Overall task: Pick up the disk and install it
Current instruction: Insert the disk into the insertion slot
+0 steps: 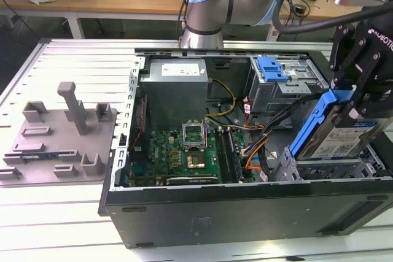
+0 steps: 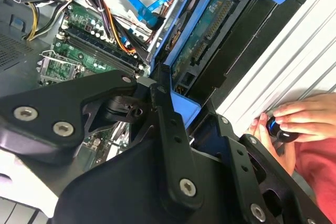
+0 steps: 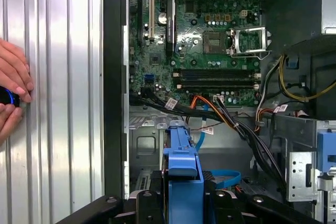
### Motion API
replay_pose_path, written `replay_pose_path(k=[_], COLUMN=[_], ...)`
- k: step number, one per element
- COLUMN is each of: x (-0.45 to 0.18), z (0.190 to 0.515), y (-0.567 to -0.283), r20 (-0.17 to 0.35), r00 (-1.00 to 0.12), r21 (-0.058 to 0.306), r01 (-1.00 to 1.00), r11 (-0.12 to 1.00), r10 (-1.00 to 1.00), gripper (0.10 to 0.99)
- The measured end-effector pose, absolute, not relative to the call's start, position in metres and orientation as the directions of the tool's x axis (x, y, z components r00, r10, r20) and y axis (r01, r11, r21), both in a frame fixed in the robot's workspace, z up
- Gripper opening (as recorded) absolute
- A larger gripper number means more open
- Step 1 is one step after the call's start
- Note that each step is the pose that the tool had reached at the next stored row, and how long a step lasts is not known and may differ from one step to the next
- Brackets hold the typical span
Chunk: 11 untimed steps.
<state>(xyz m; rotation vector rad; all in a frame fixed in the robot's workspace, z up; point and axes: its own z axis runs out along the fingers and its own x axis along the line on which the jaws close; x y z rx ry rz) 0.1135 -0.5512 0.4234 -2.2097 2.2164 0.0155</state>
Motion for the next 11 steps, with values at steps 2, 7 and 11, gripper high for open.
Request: replay_pose_path(k=[2,7,11], x=[0.114,0.114,0.114], z=[0.42,0.412,0.405], y=[-0.552,-0.553,-0.556], r20=[-0.015,-0.015,-0.015], r00=[-0.003,-0.003,-0.003], r21=[-0.001,-0.001,-0.001], r01=[-1.0,-1.0,-1.0], r11=[0.003,0.003,0.003], r10=[-1.0,-1.0,-1.0], gripper=[0.369,0.369,0.369])
